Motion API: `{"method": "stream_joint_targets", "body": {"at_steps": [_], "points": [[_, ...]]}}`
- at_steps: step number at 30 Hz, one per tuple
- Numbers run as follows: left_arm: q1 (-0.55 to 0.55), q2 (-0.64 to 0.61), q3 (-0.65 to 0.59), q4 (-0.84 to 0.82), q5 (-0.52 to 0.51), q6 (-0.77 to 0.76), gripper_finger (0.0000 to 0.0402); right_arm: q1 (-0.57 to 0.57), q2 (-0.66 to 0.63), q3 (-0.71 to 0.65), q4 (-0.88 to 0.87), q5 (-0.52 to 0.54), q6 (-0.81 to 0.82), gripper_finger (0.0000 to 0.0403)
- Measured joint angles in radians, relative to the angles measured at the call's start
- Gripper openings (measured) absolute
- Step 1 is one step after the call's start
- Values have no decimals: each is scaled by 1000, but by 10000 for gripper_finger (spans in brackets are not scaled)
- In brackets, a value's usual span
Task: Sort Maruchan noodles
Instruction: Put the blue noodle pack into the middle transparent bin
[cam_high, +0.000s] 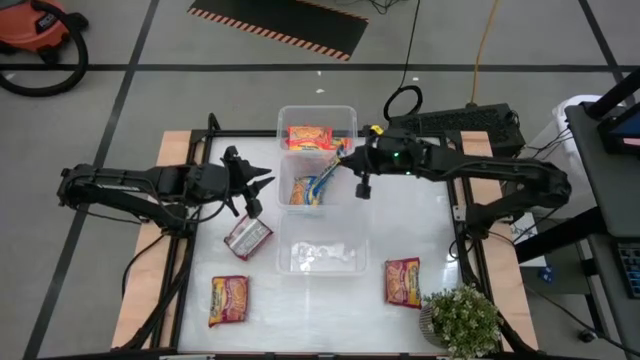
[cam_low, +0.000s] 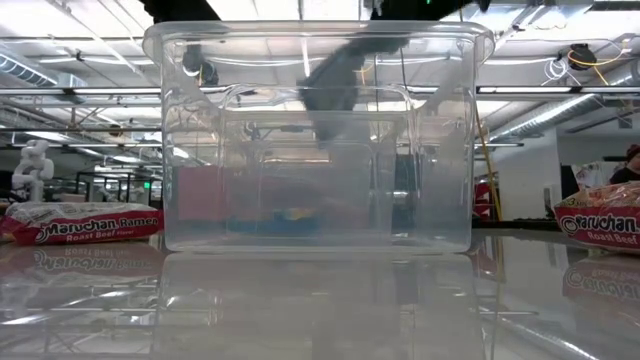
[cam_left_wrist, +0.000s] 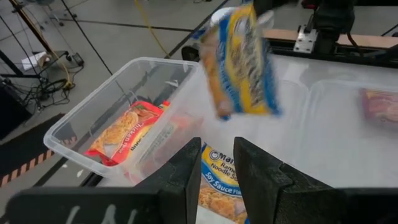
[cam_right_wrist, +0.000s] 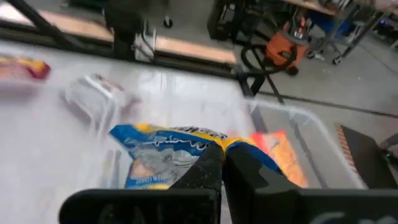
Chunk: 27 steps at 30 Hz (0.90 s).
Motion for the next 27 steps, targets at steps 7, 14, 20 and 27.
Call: {"method": "stream_joint_targets", "body": {"at_steps": [7,14,20,27], "points": [[-7,0,0,-12,0,-17,102,-29,86,-113,166,-2,21,0],[-7,0,0,-11,0,-16,102,-29,179,-168,333,-3,54,0],[-5,0,0,-7,0,-15,102,-29,257,-174,487,-3,94,0],[-5,0,0,-12,0,-15,102,-29,277,-174,446,-3,116,0]]}}
